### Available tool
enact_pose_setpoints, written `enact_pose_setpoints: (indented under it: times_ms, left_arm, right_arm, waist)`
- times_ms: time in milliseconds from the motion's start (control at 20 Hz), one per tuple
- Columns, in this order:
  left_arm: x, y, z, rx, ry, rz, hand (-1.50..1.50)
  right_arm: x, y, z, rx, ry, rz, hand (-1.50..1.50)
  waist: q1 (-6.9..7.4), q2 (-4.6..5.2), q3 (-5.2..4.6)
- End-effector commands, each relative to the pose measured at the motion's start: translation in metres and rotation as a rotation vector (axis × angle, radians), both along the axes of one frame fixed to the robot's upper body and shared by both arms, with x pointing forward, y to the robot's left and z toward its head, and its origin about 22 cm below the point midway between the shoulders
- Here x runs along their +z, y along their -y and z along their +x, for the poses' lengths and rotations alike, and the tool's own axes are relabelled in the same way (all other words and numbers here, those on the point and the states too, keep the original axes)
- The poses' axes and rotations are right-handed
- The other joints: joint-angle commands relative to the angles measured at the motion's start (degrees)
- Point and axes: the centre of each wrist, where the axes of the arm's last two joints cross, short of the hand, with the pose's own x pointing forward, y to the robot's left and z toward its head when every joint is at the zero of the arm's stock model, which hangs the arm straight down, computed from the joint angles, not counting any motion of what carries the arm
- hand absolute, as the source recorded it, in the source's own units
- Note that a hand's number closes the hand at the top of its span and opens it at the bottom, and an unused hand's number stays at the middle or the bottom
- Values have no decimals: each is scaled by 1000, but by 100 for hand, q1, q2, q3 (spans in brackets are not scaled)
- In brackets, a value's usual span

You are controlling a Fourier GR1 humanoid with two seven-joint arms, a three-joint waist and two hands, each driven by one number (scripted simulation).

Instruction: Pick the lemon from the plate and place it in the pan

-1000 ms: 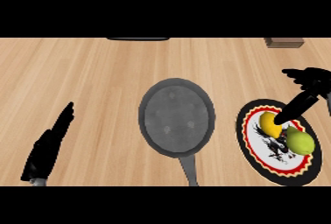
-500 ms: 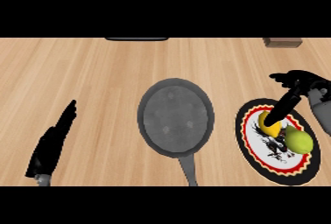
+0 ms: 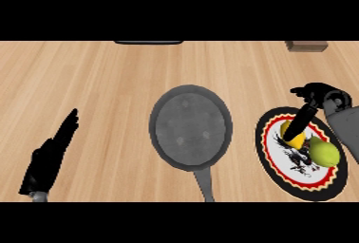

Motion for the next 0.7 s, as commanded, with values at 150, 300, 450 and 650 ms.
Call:
enact_pose_setpoints:
  times_ms: [150,300,450,650]
  left_arm:
    - [0,20,-13,-2,-16,-3,0]
    - [6,13,10,5,-6,-9,0]
    - [-25,13,3,4,6,9,0]
    - [-5,8,-14,22,6,5,0]
  right_arm:
    - [-27,-3,-4,-35,-114,-71,-150]
    - [-23,-14,7,-22,-150,-88,-150]
    - [-32,-13,3,-18,-158,-78,-150]
    - [-44,-9,-17,-32,-146,-72,-150]
  waist:
    - [-10,-4,3]
    - [-19,6,1]
    - [-27,9,-1]
    - [-40,-14,1]
